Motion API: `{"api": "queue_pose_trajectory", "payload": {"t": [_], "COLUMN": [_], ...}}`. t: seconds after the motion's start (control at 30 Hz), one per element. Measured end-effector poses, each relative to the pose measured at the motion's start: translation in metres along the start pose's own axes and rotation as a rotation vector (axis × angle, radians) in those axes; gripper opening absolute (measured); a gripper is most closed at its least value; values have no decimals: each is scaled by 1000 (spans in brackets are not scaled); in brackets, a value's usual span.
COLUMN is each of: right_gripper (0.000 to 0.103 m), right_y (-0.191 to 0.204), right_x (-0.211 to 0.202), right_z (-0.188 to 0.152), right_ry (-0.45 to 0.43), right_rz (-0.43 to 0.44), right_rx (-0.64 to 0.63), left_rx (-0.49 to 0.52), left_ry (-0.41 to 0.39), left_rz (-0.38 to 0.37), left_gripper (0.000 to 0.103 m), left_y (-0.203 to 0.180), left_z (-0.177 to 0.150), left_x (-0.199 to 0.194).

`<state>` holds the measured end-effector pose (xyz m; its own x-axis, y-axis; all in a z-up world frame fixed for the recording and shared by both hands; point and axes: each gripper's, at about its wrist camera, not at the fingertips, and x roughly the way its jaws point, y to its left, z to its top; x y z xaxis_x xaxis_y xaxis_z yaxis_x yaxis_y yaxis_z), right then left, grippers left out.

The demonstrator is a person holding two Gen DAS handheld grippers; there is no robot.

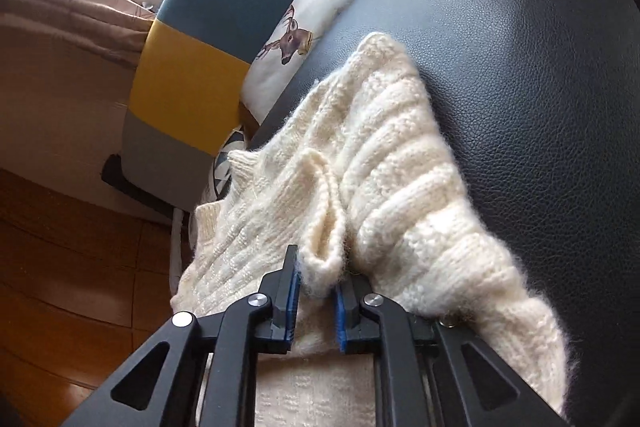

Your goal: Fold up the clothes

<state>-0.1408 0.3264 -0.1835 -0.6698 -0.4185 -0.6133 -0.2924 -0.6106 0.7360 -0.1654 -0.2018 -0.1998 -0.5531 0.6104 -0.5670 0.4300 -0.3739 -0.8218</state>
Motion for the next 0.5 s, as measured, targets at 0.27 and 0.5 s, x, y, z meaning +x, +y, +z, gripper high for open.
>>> {"api": "queue_pose_trajectory", "payload": {"t": [0.27, 0.5], "right_gripper": [27, 27], "right_y": [47, 109], "right_x": [-41, -4], "right_z": [-5, -13], "right_ry": [-89, 16], "right_rz": [-256, -250], "right_rx": [-310, -544], "left_rx": [189, 319], "left_ry": [-23, -9], "left_rz": [80, 144], "left_gripper": [11, 40], "left_y": [-16, -50], "left_z": [13, 43], "left_x": [-51, -31]}}
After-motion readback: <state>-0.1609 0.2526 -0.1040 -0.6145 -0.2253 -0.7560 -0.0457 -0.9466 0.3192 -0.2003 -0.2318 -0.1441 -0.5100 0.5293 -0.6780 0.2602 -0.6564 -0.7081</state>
